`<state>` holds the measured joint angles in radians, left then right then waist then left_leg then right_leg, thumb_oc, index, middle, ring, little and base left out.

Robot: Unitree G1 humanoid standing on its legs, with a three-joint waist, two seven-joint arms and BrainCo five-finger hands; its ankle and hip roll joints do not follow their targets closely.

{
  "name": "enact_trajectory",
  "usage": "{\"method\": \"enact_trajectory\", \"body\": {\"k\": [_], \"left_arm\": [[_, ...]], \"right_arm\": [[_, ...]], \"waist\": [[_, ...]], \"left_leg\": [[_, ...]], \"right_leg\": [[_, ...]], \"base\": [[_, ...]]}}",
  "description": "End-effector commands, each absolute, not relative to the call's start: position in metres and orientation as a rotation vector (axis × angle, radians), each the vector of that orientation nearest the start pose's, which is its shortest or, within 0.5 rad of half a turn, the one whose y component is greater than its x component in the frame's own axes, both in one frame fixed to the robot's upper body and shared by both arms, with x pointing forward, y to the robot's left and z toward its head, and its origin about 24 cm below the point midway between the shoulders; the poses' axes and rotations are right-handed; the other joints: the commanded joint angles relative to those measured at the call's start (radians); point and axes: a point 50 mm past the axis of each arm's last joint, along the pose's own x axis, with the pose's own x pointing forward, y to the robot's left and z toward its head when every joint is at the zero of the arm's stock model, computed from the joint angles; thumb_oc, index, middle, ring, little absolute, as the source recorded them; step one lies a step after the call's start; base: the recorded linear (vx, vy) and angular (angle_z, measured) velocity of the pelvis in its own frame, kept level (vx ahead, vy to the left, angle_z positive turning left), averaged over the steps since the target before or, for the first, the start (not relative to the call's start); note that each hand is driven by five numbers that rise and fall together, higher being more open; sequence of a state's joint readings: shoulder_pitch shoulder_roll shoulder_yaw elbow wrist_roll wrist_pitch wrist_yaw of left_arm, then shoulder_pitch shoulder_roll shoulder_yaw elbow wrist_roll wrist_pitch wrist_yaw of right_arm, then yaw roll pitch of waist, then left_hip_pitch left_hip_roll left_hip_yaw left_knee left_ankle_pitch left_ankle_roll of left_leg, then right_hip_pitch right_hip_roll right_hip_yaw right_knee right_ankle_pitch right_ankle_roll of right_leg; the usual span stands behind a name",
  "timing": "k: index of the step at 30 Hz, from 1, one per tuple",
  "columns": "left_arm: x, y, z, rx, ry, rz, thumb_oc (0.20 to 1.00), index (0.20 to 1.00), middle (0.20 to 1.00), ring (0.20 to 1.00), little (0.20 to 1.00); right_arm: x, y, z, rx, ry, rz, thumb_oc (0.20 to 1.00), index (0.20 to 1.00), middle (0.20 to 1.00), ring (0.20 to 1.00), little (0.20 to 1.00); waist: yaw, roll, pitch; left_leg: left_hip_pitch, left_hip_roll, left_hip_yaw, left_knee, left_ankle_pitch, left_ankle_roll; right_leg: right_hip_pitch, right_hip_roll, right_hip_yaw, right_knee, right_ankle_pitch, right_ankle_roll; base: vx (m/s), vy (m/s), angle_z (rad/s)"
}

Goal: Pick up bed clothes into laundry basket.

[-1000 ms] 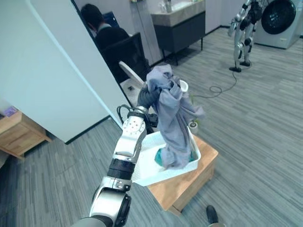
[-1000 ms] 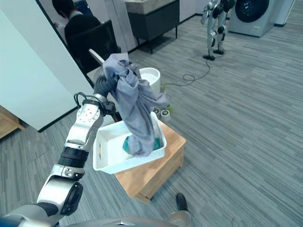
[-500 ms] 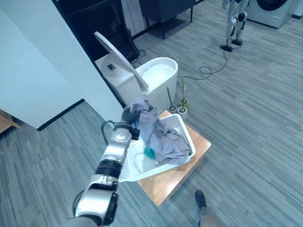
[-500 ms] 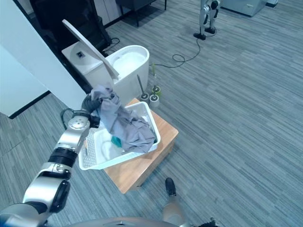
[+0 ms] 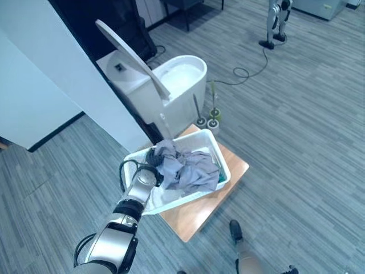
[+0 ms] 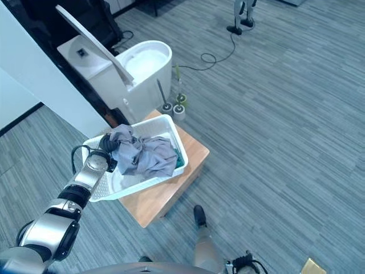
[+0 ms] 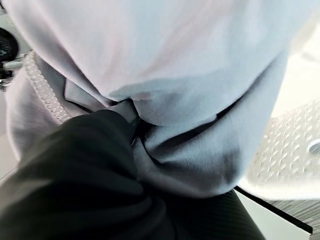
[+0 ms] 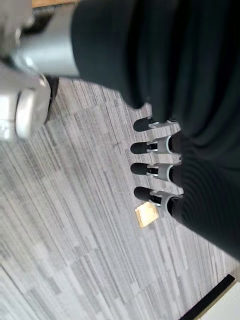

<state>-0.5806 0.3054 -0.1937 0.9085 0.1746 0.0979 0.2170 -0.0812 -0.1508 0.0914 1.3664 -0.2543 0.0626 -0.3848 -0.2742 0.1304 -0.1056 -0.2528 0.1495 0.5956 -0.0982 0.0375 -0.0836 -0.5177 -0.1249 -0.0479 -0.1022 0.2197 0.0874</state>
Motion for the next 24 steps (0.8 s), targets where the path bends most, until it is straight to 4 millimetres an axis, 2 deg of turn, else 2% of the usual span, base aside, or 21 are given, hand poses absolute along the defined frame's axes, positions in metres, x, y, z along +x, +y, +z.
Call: {"method": "enact_trajectory", "body": {"k": [1,2,3,4,6,7,8,9,10,12,13,14,15,16,17,18,21,23,24], "left_arm": [[0.346,0.228,0.021,0.692,0.347,0.257,1.0,1.0,1.0,1.0,1.0],[0.344,0.225,0.017,0.653,0.352,0.269,1.0,1.0,1.0,1.0,1.0],[0.331,0.212,0.008,0.384,0.313,0.292,1.0,1.0,1.0,1.0,1.0],[0.324,0.209,0.005,0.287,0.295,0.299,1.0,1.0,1.0,1.0,1.0],[0.308,0.21,-0.002,0.047,0.256,0.343,1.0,1.0,1.0,1.0,1.0],[0.308,0.21,-0.002,0.047,0.256,0.343,1.0,1.0,1.0,1.0,1.0],[0.296,0.211,-0.006,-0.133,0.221,0.369,1.0,1.0,1.0,1.0,1.0],[0.296,0.211,-0.006,-0.134,0.221,0.368,1.0,1.0,1.0,1.0,1.0],[0.288,0.214,-0.005,-0.227,0.154,0.353,1.0,1.0,1.0,1.0,1.0],[0.281,0.217,-0.002,-0.331,0.096,0.318,1.0,1.0,1.0,1.0,1.0],[0.278,0.217,0.001,-0.373,0.066,0.295,1.0,1.0,1.0,1.0,1.0],[0.278,0.217,0.001,-0.373,0.067,0.295,1.0,1.0,1.0,1.0,1.0],[0.268,0.219,0.012,-0.457,-0.011,0.268,1.0,1.0,1.0,1.0,1.0],[0.253,0.225,0.006,-0.439,-0.014,0.314,1.0,1.0,1.0,1.0,1.0],[0.25,0.224,0.004,-0.437,-0.004,0.316,1.0,1.0,1.0,1.0,1.0],[0.238,0.22,0.014,-0.411,-0.056,0.254,1.0,1.0,1.0,1.0,1.0],[0.228,0.209,0.02,-0.377,-0.079,0.207,1.0,1.0,1.0,1.0,1.0],[0.222,0.204,0.024,-0.368,-0.088,0.173,1.0,1.0,1.0,1.0,1.0],[0.213,0.2,0.025,-0.338,-0.066,0.151,1.0,1.0,1.0,1.0,1.0]], "right_arm": [[0.096,-0.204,-0.166,-0.657,1.245,-0.124,1.0,1.0,1.0,1.0,1.0],[0.093,-0.2,-0.167,-0.658,1.242,-0.108,1.0,1.0,1.0,1.0,1.0],[0.114,-0.197,-0.162,-0.603,1.16,-0.118,1.0,1.0,1.0,1.0,1.0],[0.126,-0.197,-0.157,-0.579,1.108,-0.13,1.0,1.0,1.0,1.0,1.0],[0.169,-0.209,-0.137,-0.546,0.949,-0.175,1.0,1.0,1.0,1.0,1.0],[0.169,-0.209,-0.137,-0.546,0.949,-0.175,1.0,1.0,1.0,1.0,1.0],[0.217,-0.219,-0.104,-0.513,0.754,-0.21,1.0,1.0,1.0,1.0,1.0],[0.217,-0.219,-0.104,-0.513,0.755,-0.21,1.0,1.0,1.0,1.0,1.0],[0.245,-0.226,-0.079,-0.475,0.632,-0.229,1.0,1.0,1.0,1.0,1.0],[0.266,-0.227,-0.052,-0.409,0.489,-0.23,1.0,1.0,1.0,1.0,1.0],[0.271,-0.227,-0.042,-0.374,0.431,-0.227,1.0,1.0,1.0,1.0,1.0],[0.27,-0.227,-0.042,-0.374,0.432,-0.227,1.0,1.0,1.0,1.0,1.0],[0.279,-0.191,0.004,-0.29,0.181,-0.123,1.0,1.0,1.0,1.0,1.0],[0.24,-0.191,-0.02,-0.304,0.259,-0.112,1.0,1.0,1.0,1.0,1.0],[0.236,-0.192,-0.022,-0.305,0.269,-0.111,1.0,1.0,1.0,1.0,1.0],[0.211,-0.188,-0.014,-0.347,0.155,-0.07,1.0,1.0,1.0,1.0,1.0],[0.211,-0.179,-0.012,-0.348,0.088,-0.085,1.0,1.0,1.0,1.0,1.0],[0.216,-0.168,-0.004,-0.263,0.06,-0.078,1.0,1.0,1.0,1.0,1.0],[0.219,-0.159,0.005,-0.199,0.032,-0.058,1.0,1.0,1.0,1.0,1.0]], "waist": [[-0.014,-0.027,-0.022],[-0.012,-0.029,-0.024],[-0.003,-0.035,-0.029],[0.0,-0.037,-0.03],[0.012,-0.045,-0.036],[0.012,-0.045,-0.035],[0.029,-0.058,-0.043],[0.028,-0.057,-0.041],[0.046,-0.069,-0.053],[0.061,-0.083,-0.064],[0.066,-0.09,-0.069],[0.066,-0.09,-0.069],[0.062,-0.099,-0.069],[0.047,-0.1,-0.068],[0.048,-0.1,-0.078],[0.043,-0.098,-0.077],[0.045,-0.098,-0.087],[0.057,-0.101,-0.09],[0.07,-0.108,-0.088]], "left_leg": [[-0.012,0.064,-0.072,0.011,0.061,-0.053],[-0.014,0.064,-0.078,0.011,0.06,-0.053],[-0.009,0.062,-0.09,0.011,0.058,-0.05],[-0.002,0.062,-0.093,0.011,0.057,-0.049],[0.028,0.061,-0.102,0.011,0.051,-0.048],[0.028,0.061,-0.102,0.011,0.051,-0.048],[0.057,0.061,-0.11,0.011,0.045,-0.047],[0.06,0.061,-0.11,0.011,0.044,-0.048],[0.094,0.06,-0.121,0.011,0.037,-0.046],[0.126,0.058,-0.129,0.011,0.027,-0.044],[0.137,0.057,-0.134,0.011,0.024,-0.044],[0.139,0.057,-0.134,0.011,0.024,-0.044],[0.155,0.058,-0.133,0.011,0.017,-0.044],[0.164,0.058,-0.123,0.011,0.016,-0.044],[0.166,0.057,-0.122,0.011,0.015,-0.044],[0.171,0.055,-0.119,0.011,0.008,-0.042],[0.18,0.05,-0.129,0.011,0.003,-0.04],[0.188,0.047,-0.139,0.011,-0.001,-0.038],[0.198,0.042,-0.15,0.011,-0.006,-0.034]], "right_leg": [[0.037,0.004,-0.005,0.015,-0.034,0.002],[0.039,0.002,-0.007,0.015,-0.034,0.002],[0.056,-0.005,-0.02,0.015,-0.038,0.003],[0.067,-0.006,-0.024,0.015,-0.04,0.003],[0.107,-0.01,-0.035,0.015,-0.047,0.005],[0.107,-0.01,-0.035,0.015,-0.047,0.005],[0.147,-0.015,-0.05,0.015,-0.056,0.008],[0.15,-0.015,-0.051,0.015,-0.056,0.008],[0.193,-0.017,-0.065,0.015,-0.066,0.01],[0.236,-0.022,-0.079,0.015,-0.077,0.015],[0.253,-0.025,-0.087,0.015,-0.083,0.018],[0.256,-0.025,-0.088,0.015,-0.083,0.018],[0.273,-0.029,-0.096,0.015,-0.09,0.022],[0.279,-0.027,-0.091,0.015,-0.09,0.022],[0.28,-0.027,-0.091,0.015,-0.091,0.022],[0.289,-0.03,-0.096,0.015,-0.097,0.029],[0.307,-0.031,-0.105,0.015,-0.104,0.032],[0.323,-0.033,-0.113,0.015,-0.11,0.034],[0.343,-0.035,-0.124,0.015,-0.117,0.038]], "base": [[0.0,-0.006,-0.06],[0.01,-0.005,-0.04],[0.0,0.0,0.0],[0.06,-0.002,0.05],[0.06,-0.007,0.08],[0.08,-0.019,0.09],[0.07,-0.017,0.13],[0.14,-0.04,0.26],[0.11,-0.031,0.37],[0.12,-0.034,0.29],[0.06,-0.012,0.18],[0.07,0.017,0.39],[0.04,0.041,0.38],[0.04,0.04,0.37],[0.0,0.091,0.16],[0.0,0.093,-0.05],[0.01,0.058,-0.01],[0.03,0.053,0.08],[0.03,0.054,0.03]]}}
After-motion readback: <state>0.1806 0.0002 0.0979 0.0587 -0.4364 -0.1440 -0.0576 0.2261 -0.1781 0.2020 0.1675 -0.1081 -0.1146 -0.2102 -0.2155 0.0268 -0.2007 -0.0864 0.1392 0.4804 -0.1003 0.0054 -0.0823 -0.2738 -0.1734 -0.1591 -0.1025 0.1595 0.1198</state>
